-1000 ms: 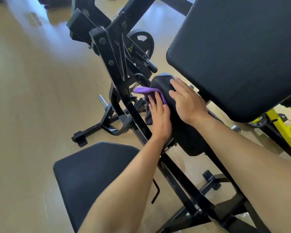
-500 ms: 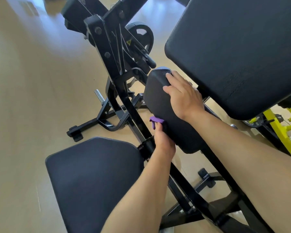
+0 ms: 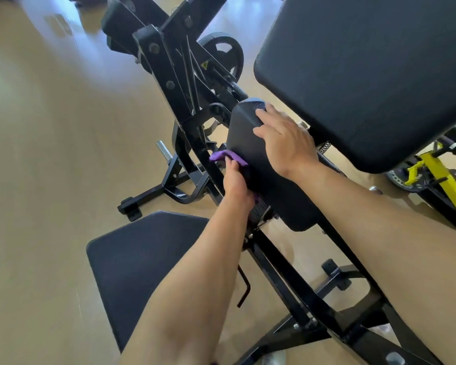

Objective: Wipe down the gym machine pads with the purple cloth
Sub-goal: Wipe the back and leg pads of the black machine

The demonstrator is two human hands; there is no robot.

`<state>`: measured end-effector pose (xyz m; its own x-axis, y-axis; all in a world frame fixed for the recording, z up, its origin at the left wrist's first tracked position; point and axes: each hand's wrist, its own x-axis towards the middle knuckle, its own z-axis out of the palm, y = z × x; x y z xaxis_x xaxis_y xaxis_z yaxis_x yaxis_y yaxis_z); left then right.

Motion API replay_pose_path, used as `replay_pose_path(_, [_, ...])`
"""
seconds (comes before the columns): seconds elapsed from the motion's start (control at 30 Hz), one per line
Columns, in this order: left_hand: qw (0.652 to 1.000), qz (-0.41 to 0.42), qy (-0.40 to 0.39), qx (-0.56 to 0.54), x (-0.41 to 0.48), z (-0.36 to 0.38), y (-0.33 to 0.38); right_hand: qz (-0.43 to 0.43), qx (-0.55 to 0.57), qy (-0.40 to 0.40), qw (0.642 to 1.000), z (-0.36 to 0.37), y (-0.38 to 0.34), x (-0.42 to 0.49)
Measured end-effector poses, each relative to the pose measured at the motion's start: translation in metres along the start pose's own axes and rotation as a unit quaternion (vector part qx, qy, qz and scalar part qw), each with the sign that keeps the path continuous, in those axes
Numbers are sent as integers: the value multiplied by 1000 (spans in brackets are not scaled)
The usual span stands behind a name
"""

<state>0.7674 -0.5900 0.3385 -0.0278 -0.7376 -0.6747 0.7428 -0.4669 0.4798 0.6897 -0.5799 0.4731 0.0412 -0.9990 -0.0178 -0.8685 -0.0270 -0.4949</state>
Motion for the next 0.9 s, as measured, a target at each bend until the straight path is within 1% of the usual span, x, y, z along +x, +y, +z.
replay_pose_path(0.07, [999, 15, -5, 40, 15, -1, 24, -4, 6, -5, 1000, -1, 1, 1])
replay_pose_path(0.13, [999, 15, 8, 49, 20, -2, 18, -3, -2, -4, 1000, -2, 1, 2])
replay_pose_path(0.2, [999, -10, 16, 31, 5, -6, -10, -3, -12, 0, 1000, -1, 0, 3])
replay_pose_path(0.3, [996, -81, -22, 0, -29, -18, -68, -17, -26, 6, 999, -2, -1, 1])
replay_pose_path(0.37, [995, -98, -16, -24, -44, -23, -98, -18, -20, -3, 1000, -4, -1, 0])
replay_pose_path(0.4, [993, -108, -10, -42, -49, -25, -107, -11, 7, -7, 1000, -6, -1, 0])
replay_pose_path(0.47, [991, -123, -15, -53, -59, -28, -117, 27, 129, -7, 991, -11, 1, -5])
replay_pose_path(0.5, [991, -129, -23, -42, -64, -29, -117, 38, 178, 6, 983, -13, 1, -12])
replay_pose_path(0.53, [990, -137, -35, -31, -67, -30, -117, 30, 203, 26, 978, -14, 4, -23])
replay_pose_path(0.6, [990, -137, -43, 0, -79, -31, -114, -34, 164, 106, 980, -8, 14, -57])
replay_pose_path(0.67, [989, -125, -51, 54, -90, -31, -107, -102, 88, 214, 967, 8, 28, -96])
replay_pose_path(0.7, [988, -119, -53, 84, -94, -32, -102, -101, 70, 245, 962, 13, 31, -110])
replay_pose_path(0.73, [985, -117, -58, 110, -98, -32, -97, -78, 77, 252, 961, 16, 32, -118])
replay_pose_path(0.83, [971, -133, -90, 179, -103, -31, -79, 51, 124, 210, 968, 14, 24, -125])
replay_pose_path(0.9, [962, -145, -90, 214, -109, -24, -64, 145, 145, 236, 950, 12, 22, -134])
